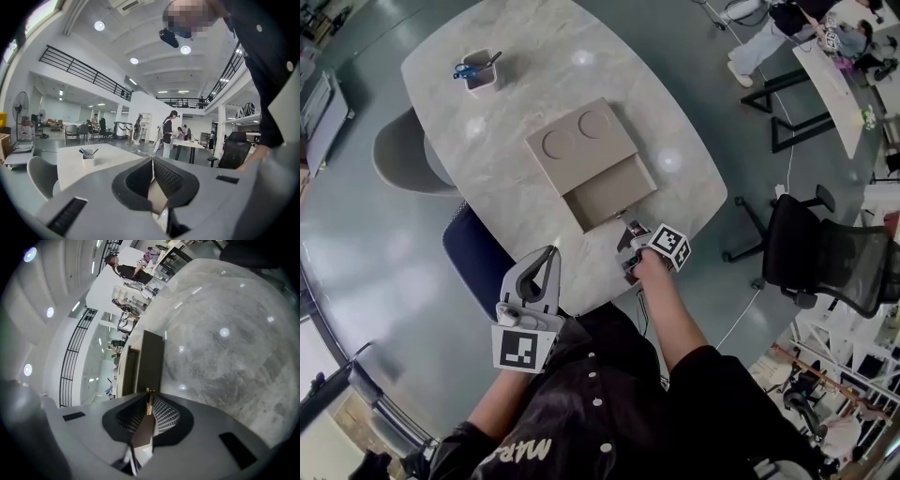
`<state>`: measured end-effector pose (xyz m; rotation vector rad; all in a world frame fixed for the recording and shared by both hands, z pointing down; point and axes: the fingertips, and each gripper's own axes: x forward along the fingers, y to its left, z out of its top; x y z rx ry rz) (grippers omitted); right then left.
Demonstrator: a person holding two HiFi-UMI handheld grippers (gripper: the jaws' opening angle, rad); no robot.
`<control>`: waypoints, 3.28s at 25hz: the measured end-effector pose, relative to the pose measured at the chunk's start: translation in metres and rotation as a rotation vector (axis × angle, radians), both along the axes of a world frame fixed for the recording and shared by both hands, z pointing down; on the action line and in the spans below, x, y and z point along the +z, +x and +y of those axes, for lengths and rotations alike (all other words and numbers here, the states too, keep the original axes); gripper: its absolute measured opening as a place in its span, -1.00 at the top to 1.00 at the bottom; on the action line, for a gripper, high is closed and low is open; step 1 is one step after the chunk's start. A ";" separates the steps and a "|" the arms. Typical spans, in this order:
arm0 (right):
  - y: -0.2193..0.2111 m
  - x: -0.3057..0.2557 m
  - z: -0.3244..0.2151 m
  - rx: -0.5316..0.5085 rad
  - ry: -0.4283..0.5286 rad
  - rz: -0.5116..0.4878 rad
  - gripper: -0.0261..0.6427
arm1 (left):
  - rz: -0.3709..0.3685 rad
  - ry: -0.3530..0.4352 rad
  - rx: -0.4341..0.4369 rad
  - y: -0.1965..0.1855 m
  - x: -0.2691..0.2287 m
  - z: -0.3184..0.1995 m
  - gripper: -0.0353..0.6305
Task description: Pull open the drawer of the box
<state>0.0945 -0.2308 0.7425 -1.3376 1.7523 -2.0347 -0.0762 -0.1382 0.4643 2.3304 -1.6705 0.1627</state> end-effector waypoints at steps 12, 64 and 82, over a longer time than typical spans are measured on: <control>0.018 -0.001 0.019 0.010 -0.010 0.022 0.86 | -0.001 0.034 0.005 0.001 -0.013 0.009 0.84; -0.043 -0.318 0.034 -0.384 1.036 0.737 0.93 | -0.034 0.318 -0.025 -0.029 -0.104 -0.015 0.84; -0.047 -0.373 0.048 -0.292 1.266 0.845 0.93 | -0.041 0.321 -0.037 -0.033 -0.105 -0.010 0.84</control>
